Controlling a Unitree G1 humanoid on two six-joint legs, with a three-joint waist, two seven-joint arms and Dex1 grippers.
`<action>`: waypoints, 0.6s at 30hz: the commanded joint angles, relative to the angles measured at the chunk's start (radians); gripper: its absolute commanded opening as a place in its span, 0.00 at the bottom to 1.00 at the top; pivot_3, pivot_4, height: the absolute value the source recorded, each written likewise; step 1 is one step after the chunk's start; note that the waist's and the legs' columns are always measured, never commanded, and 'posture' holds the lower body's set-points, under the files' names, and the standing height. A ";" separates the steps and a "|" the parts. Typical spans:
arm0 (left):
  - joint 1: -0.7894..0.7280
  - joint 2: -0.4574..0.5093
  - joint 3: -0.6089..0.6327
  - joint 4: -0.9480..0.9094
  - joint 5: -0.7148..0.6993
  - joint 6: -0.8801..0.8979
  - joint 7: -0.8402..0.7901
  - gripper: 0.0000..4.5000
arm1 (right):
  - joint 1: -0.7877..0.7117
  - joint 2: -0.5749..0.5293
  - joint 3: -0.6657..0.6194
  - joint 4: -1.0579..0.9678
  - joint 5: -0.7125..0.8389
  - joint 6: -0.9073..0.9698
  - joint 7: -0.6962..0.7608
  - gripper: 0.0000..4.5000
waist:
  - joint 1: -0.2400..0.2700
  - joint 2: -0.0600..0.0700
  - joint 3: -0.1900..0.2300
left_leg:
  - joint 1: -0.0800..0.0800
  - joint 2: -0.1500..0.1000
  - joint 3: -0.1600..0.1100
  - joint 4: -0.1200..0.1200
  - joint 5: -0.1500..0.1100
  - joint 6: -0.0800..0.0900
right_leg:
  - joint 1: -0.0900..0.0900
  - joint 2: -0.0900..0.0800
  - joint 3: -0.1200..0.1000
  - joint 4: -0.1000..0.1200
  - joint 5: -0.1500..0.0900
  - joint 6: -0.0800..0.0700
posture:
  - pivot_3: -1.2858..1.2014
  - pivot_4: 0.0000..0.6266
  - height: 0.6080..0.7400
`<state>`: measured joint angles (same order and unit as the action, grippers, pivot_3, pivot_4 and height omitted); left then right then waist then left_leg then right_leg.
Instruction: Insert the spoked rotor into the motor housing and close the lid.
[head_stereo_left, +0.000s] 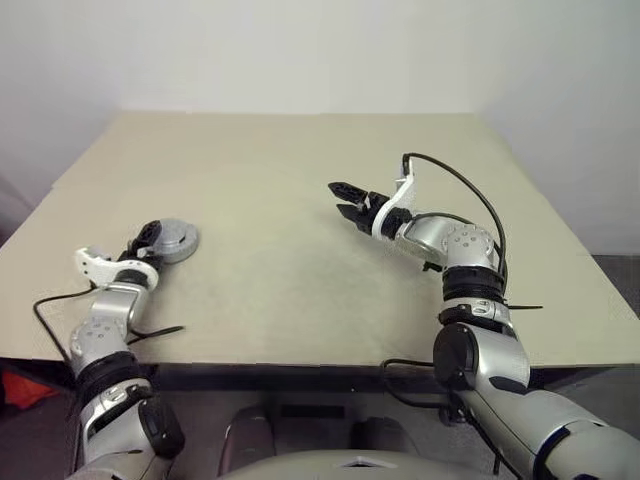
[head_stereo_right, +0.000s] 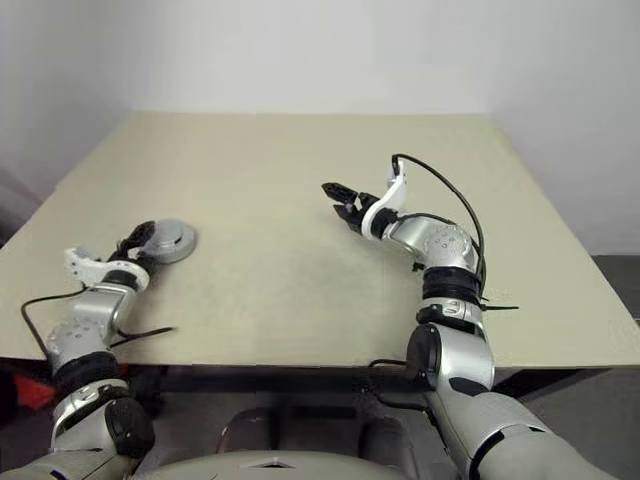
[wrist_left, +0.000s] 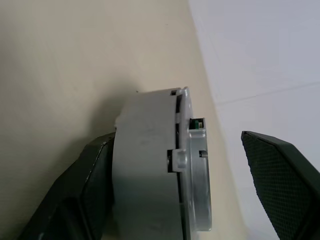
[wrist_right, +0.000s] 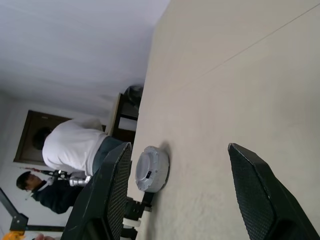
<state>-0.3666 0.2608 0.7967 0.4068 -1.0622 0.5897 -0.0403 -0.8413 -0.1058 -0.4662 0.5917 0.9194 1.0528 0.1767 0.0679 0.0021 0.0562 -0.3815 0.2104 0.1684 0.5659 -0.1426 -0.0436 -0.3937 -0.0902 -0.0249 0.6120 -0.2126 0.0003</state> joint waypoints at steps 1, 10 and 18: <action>0.082 0.071 0.090 0.017 0.028 -0.058 0.069 0.90 | -0.047 -0.018 0.003 0.021 -0.012 -0.011 0.035 0.78 | -0.010 0.000 0.000 | 0.003 0.001 0.001 -0.001 0.000 0.000 | 0.001 0.001 0.000 0.000 0.000 0.000 | 0.52 0.00 1.00; 0.088 0.168 0.100 0.119 0.132 -0.270 0.114 0.90 | -0.072 -0.030 0.021 0.075 -0.063 -0.020 0.104 0.78 | -0.028 0.001 -0.001 | 0.014 0.017 0.005 -0.004 -0.001 -0.002 | 0.003 0.014 0.000 0.000 -0.001 -0.009 | 0.52 0.00 1.00; -0.007 0.152 -0.097 0.011 0.258 -0.345 -0.056 0.90 | 0.086 -0.073 0.251 -0.170 -0.254 -0.274 0.371 0.78 | 0.029 -0.004 -0.001 | 0.011 0.016 0.004 -0.004 -0.002 -0.002 | 0.003 0.014 -0.001 -0.002 -0.001 -0.009 | 0.52 0.00 1.00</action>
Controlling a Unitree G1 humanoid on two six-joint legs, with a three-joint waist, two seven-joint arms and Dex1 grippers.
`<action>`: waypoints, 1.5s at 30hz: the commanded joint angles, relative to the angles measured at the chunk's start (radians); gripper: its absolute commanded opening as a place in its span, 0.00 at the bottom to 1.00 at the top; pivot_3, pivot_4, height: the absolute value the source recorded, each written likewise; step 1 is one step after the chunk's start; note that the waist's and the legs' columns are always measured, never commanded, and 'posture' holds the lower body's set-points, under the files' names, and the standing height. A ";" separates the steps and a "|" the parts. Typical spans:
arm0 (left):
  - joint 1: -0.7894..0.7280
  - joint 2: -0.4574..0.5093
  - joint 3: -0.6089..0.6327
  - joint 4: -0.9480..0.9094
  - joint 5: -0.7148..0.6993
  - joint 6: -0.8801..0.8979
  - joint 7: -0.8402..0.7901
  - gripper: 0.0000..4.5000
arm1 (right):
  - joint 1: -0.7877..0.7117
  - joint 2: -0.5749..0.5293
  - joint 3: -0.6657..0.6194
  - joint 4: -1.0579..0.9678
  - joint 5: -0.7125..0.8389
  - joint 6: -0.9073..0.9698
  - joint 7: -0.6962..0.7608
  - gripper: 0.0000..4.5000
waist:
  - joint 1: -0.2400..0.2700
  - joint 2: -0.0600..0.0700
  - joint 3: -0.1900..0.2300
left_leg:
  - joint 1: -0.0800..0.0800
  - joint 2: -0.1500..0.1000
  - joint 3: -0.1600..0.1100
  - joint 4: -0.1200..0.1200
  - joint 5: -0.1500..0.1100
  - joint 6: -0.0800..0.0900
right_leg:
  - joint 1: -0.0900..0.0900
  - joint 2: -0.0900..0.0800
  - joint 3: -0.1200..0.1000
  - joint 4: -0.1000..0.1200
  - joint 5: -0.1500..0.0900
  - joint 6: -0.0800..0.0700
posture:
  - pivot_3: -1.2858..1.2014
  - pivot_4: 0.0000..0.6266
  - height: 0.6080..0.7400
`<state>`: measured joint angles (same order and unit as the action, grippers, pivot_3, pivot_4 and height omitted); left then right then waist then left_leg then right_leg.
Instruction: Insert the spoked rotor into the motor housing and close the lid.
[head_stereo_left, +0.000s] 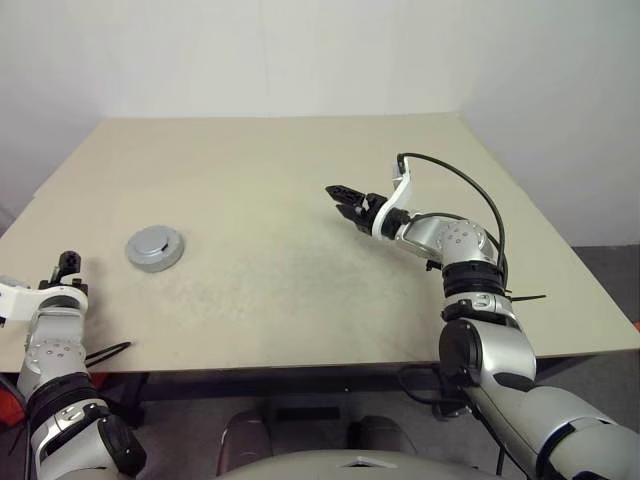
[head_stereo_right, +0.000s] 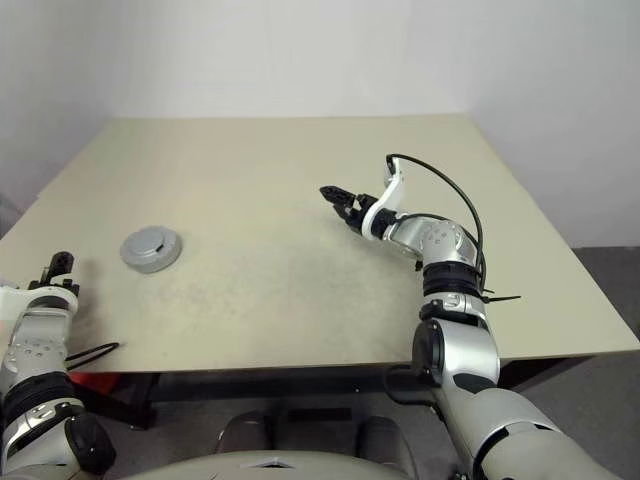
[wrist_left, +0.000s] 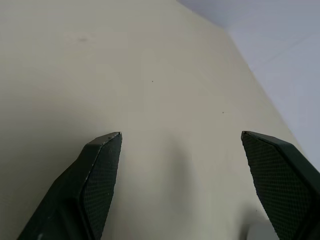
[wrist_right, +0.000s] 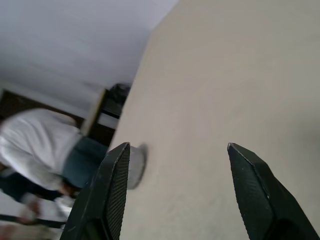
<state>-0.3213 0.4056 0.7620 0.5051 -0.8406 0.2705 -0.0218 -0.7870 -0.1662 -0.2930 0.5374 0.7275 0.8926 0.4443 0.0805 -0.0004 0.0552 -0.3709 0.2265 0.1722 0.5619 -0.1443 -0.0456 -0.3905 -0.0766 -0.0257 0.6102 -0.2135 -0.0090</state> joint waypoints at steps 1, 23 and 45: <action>-0.056 0.006 -0.070 -0.091 0.041 -0.027 -0.084 0.90 | 0.041 -0.015 0.087 -0.126 -0.070 -0.130 0.116 0.78 | 0.026 -0.003 0.000 | -0.001 0.000 0.000 0.000 0.000 0.000 | 0.000 0.000 0.000 0.000 0.000 0.000 | 0.52 0.00 1.00; -0.172 -0.018 -0.808 -0.294 0.363 0.102 -0.739 0.90 | 0.319 -0.466 0.232 -0.222 -0.306 -0.503 0.704 0.78 | 0.045 -0.003 0.002 | -0.001 -0.003 0.002 0.005 -0.003 0.005 | 0.002 -0.006 -0.001 0.002 0.005 -0.007 | 0.52 0.00 1.00; -0.174 -0.108 -0.826 -0.302 0.470 0.099 -0.740 0.90 | 0.369 -0.401 0.198 -0.256 -0.353 -0.650 0.568 0.78 | 0.044 -0.003 0.002 | -0.001 -0.004 0.002 0.006 -0.003 0.006 | 0.003 -0.008 -0.001 0.001 0.005 -0.007 | 0.52 0.00 1.00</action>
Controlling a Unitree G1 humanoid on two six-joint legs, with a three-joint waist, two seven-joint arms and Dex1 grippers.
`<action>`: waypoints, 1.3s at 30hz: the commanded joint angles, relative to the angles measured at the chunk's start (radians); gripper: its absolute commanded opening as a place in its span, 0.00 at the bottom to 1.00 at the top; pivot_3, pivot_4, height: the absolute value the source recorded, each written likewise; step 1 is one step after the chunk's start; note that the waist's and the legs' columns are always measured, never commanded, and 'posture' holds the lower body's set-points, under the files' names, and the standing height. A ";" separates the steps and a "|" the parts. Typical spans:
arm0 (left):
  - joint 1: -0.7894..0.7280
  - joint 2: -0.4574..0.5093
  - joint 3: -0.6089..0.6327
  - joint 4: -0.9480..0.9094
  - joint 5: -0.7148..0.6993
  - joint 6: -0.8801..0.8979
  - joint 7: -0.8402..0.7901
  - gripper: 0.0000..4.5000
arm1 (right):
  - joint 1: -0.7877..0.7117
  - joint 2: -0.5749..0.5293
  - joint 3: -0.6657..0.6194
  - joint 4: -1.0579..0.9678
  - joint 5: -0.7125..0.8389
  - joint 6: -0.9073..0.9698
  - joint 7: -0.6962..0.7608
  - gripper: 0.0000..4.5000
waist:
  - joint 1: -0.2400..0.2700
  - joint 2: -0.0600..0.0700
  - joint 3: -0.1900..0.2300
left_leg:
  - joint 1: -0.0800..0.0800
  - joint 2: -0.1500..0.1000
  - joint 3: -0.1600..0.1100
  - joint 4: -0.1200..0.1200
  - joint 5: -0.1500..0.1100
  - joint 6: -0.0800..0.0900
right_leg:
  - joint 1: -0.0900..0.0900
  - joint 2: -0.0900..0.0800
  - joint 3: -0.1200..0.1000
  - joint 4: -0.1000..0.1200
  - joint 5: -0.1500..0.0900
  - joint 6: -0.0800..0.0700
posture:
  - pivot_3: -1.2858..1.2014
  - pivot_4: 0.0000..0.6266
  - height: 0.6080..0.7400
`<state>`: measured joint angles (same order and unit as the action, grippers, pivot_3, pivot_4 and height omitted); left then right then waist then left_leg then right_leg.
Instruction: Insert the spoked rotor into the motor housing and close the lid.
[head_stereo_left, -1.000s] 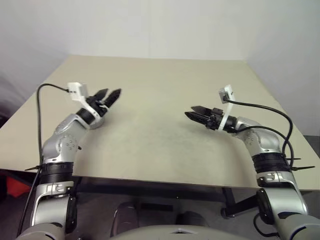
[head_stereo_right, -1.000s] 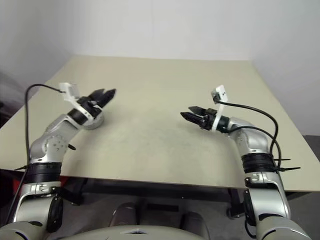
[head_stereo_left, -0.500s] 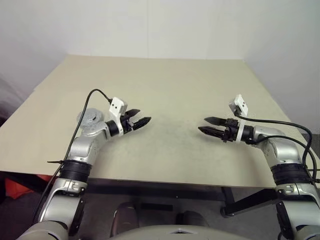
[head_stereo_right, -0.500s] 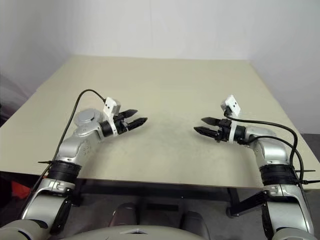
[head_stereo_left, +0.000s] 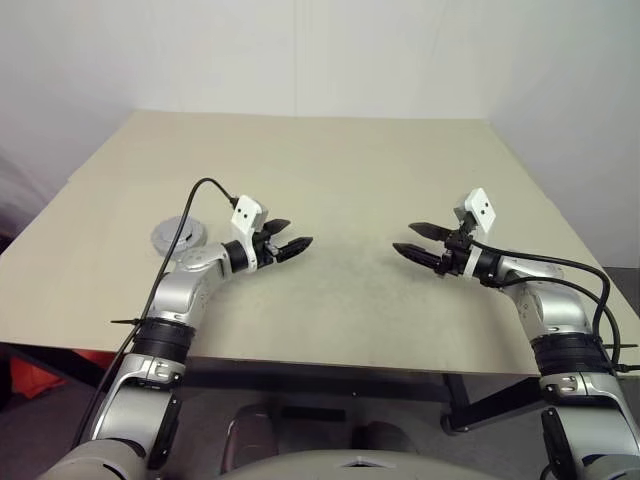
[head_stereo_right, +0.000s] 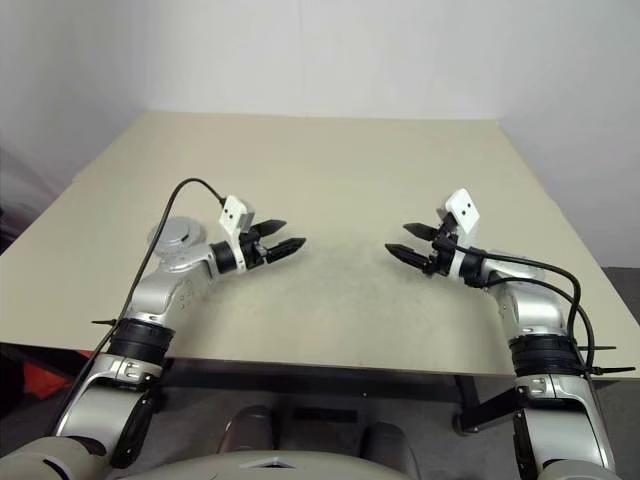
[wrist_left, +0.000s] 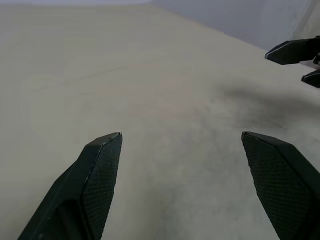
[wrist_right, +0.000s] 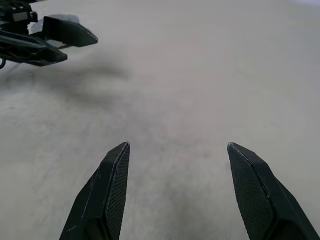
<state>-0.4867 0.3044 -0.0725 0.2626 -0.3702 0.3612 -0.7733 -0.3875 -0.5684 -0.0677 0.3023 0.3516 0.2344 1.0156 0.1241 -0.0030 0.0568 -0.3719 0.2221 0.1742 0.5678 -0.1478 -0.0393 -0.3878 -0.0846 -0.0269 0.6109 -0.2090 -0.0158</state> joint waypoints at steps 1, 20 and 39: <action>-0.007 -0.010 0.011 -0.065 -0.003 0.015 0.014 0.90 | -0.035 0.000 -0.027 -0.026 0.035 0.032 0.002 0.78 | 0.000 0.000 0.000 | 0.000 0.000 0.000 0.000 0.000 0.000 | 0.000 0.000 0.000 0.000 0.000 0.000 | 0.52 0.00 1.00; -0.032 -0.021 0.044 -0.046 0.023 0.026 0.094 0.90 | -0.084 0.016 -0.034 0.056 0.018 0.008 -0.018 0.78 | -0.001 0.002 0.001 | -0.001 0.000 0.000 0.000 0.000 0.001 | 0.000 0.000 0.000 -0.001 0.000 0.000 | 0.52 0.00 1.00; -0.052 -0.020 0.033 -0.041 0.035 0.024 0.066 0.90 | -0.113 0.016 -0.006 0.115 -0.053 -0.048 -0.045 0.78 | 0.000 0.002 0.001 | -0.003 0.000 0.000 -0.001 -0.001 0.001 | -0.002 0.000 0.000 -0.002 0.000 0.000 | 0.52 0.00 1.00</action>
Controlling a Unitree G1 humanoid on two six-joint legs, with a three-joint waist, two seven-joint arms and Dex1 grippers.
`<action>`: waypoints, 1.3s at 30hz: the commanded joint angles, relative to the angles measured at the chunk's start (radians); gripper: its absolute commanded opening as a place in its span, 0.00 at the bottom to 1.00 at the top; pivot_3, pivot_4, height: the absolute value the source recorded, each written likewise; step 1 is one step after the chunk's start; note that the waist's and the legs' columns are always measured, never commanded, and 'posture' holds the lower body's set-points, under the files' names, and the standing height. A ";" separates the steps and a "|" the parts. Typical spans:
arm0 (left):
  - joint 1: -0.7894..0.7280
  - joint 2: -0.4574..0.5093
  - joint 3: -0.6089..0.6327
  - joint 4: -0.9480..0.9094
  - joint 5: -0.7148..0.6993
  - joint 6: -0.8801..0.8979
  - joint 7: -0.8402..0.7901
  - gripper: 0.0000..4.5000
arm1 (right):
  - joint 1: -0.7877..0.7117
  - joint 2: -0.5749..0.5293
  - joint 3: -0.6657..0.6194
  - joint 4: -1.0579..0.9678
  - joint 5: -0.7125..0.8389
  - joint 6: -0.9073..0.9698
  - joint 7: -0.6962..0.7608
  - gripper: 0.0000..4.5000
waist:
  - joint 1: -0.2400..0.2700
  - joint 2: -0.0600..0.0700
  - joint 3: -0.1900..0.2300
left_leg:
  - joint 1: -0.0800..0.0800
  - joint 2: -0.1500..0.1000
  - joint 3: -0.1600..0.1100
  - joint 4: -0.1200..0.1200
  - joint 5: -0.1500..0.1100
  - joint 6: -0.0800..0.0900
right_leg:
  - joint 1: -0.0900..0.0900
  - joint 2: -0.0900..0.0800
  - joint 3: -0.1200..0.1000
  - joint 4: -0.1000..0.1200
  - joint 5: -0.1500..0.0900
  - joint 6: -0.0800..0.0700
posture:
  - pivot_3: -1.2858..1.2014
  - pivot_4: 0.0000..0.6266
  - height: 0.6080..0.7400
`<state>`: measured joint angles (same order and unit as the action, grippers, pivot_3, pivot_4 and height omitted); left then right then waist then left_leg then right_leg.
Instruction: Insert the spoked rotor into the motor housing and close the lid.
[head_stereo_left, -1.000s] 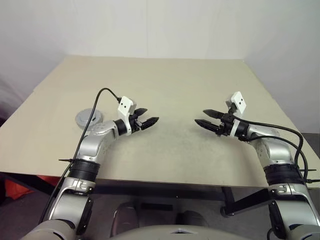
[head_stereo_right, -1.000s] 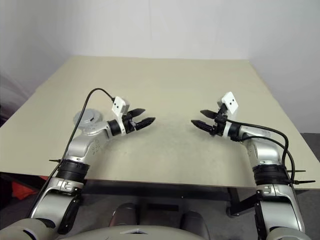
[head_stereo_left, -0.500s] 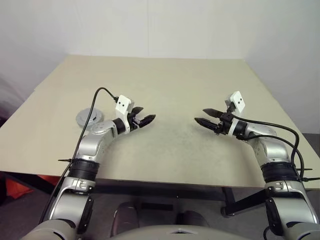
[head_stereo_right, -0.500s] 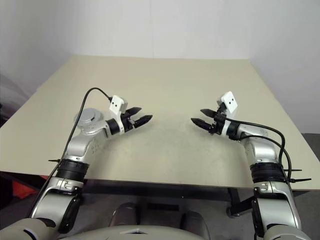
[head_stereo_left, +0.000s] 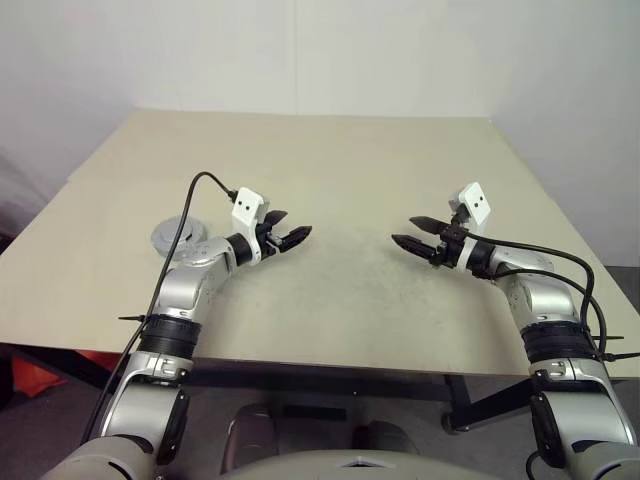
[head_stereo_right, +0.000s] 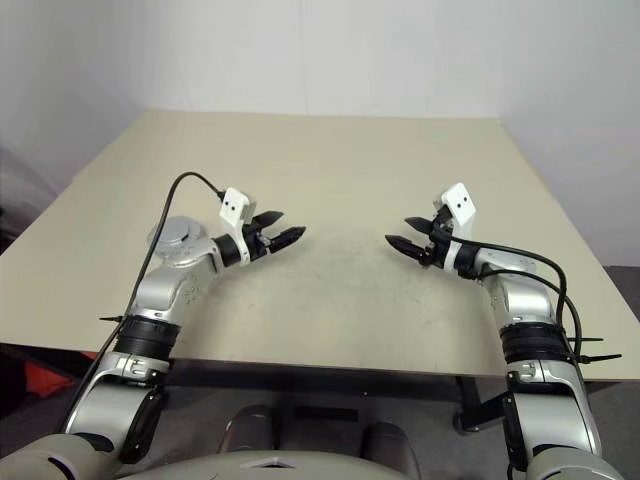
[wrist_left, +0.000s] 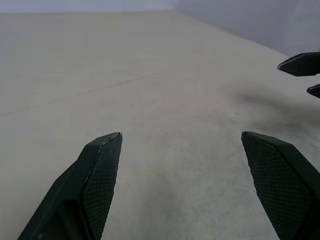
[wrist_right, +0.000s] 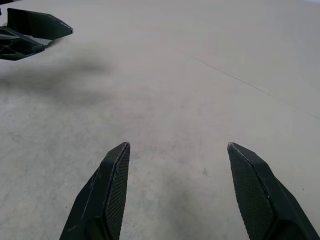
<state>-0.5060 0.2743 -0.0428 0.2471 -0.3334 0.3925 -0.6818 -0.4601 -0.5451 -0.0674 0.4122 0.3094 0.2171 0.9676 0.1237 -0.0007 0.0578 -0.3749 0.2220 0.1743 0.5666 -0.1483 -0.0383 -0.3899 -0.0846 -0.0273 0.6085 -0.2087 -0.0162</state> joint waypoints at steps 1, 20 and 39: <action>-0.036 0.011 0.002 -0.021 0.000 -0.008 -0.031 0.90 | -0.046 -0.004 -0.005 0.013 -0.015 -0.034 -0.003 0.78 | 0.000 0.000 0.000 | 0.000 0.000 0.000 0.000 0.000 0.000 | 0.000 0.000 0.000 0.000 0.000 0.000 | 0.52 0.00 1.00; -0.016 -0.019 0.011 -0.026 0.036 -0.042 0.023 0.90 | -0.104 0.031 0.000 0.121 -0.094 -0.145 -0.086 0.78 | -0.001 0.001 0.001 | -0.006 0.000 0.000 0.000 0.000 0.000 | -0.005 0.000 0.000 0.000 0.000 0.000 | 0.52 0.00 1.00; -0.032 -0.018 0.013 -0.003 0.043 -0.050 0.014 0.90 | -0.061 0.014 -0.011 0.046 -0.063 -0.077 0.024 0.78 | -0.001 0.001 0.001 | -0.006 0.000 0.000 0.000 0.000 0.001 | -0.006 0.000 0.000 0.000 0.000 0.000 | 0.52 0.00 1.00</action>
<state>-0.5036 0.2574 -0.0398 0.2528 -0.2918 0.3609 -0.6674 -0.5070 -0.5112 -0.0585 0.4970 0.2364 0.1540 0.9972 0.1230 0.0008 0.0587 -0.3812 0.2220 0.1745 0.5667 -0.1486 -0.0378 -0.3957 -0.0846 -0.0275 0.6082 -0.2085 -0.0166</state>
